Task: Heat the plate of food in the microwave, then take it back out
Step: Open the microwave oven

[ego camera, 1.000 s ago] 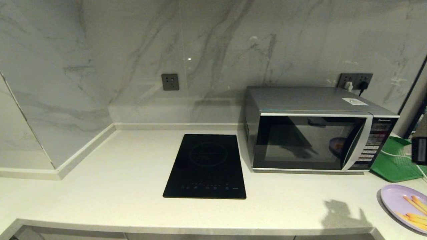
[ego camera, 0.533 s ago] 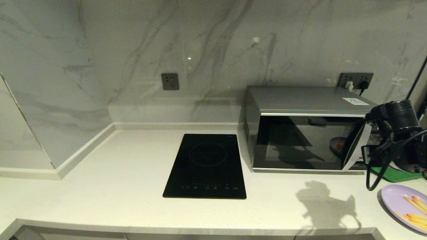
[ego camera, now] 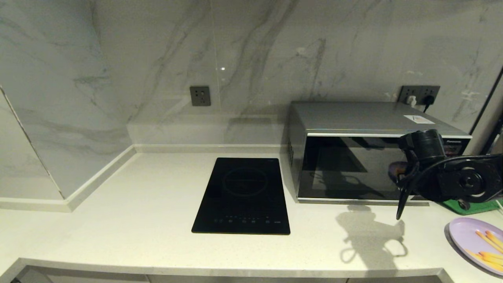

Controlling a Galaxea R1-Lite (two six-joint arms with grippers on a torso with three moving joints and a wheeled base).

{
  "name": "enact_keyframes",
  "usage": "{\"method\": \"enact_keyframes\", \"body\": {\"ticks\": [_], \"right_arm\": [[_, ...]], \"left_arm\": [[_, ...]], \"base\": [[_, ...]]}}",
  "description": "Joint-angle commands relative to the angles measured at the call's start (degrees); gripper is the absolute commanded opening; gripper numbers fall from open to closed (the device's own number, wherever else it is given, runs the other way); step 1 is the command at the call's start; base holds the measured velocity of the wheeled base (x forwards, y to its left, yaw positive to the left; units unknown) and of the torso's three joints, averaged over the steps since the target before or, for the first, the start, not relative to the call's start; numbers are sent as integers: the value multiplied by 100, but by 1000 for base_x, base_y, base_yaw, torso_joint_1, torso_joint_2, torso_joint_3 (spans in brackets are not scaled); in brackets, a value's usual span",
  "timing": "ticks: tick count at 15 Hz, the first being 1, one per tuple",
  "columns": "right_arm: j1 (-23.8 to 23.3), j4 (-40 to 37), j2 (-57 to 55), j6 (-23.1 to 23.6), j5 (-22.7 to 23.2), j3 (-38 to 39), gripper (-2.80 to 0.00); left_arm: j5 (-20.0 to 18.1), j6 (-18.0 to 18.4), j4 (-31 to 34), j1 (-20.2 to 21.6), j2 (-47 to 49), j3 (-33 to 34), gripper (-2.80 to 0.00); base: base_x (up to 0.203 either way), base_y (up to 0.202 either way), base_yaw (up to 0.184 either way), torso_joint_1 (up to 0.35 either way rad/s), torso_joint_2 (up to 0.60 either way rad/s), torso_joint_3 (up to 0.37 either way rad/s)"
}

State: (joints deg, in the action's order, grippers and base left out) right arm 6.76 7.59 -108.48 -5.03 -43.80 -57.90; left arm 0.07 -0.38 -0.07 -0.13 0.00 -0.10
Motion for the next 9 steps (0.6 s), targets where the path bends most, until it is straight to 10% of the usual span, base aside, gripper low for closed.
{"method": "enact_keyframes", "body": {"ticks": [1, 9], "right_arm": [[-91, 2, -323, -197, -287, -329, 0], [-784, 5, -927, -725, -286, -1167, 0]], "left_arm": [[1, 2, -1, -2, 0, 1, -280], [1, -6, -1, -4, 0, 1, -280]], "base": [[0, 0, 0, 0, 0, 0], [0, 0, 0, 3, 0, 0]]}}
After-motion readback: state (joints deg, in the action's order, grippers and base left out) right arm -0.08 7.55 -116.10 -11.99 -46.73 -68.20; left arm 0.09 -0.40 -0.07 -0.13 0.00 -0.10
